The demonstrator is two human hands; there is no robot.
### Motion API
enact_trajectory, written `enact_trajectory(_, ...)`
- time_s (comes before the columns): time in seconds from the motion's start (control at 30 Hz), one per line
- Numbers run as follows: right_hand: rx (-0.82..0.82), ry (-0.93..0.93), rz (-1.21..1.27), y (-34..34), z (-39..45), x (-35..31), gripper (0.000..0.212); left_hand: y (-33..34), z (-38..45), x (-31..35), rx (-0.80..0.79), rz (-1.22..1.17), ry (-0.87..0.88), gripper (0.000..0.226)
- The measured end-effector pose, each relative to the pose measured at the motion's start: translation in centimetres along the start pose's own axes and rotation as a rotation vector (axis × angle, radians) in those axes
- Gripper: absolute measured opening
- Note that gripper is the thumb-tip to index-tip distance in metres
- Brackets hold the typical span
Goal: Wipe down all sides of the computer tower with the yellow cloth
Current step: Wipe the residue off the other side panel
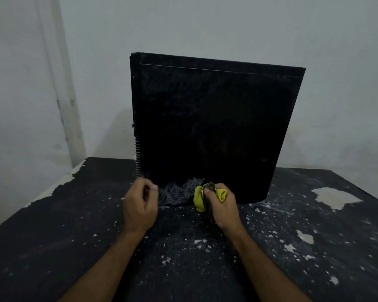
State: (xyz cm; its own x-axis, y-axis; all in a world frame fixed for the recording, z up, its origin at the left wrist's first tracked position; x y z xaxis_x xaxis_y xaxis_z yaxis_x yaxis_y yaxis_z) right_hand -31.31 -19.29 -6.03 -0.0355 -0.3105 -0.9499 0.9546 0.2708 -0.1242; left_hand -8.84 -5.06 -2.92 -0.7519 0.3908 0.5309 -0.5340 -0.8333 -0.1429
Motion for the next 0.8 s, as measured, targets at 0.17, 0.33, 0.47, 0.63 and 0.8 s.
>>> enact_trajectory(0.17, -0.129, 0.113, 0.205, 2.9, -1.1, -0.1, 0.05, 6.1, -2.8, 3.8, -0.417, -0.22, -0.073, 0.032)
enact_trajectory(0.33, -0.206, 0.23, 0.319, 3.7, -1.3, 0.4, 0.049, 6.4, -3.0, 2.1, -0.357, -0.281, -0.233, 0.029)
enact_trajectory(0.47, -0.313, 0.291, 0.383, 4.0, -1.2, 1.0, 0.052, 5.7, -2.6, 0.7, -0.299, -0.276, -0.291, 0.024)
enact_trajectory(0.63, -0.289, 0.23, 0.329, 3.4, -0.9, -0.2, 0.028, 5.1, -2.4, -0.2, -0.258, -0.263, -0.293, 0.027)
enact_trajectory(0.8, -0.297, 0.129, 0.26, 3.2, -1.0, -1.4, 0.022, 7.7, -3.6, 0.5, -0.402, -0.57, -0.52, 0.037)
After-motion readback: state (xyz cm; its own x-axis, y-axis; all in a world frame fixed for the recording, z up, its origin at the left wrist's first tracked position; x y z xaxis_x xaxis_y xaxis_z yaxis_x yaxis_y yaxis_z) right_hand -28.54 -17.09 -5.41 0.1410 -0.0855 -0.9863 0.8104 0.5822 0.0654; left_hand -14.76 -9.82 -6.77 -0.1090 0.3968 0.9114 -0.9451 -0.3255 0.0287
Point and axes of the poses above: each hand's wrist, its own z-axis towards the middle knuckle, its own y-axis out of the palm, x = y × z, the point moved 10 cm from there along z, towards the middle knuckle, and after that the axes turned 7 degrees about y, right-handed, at the moved point
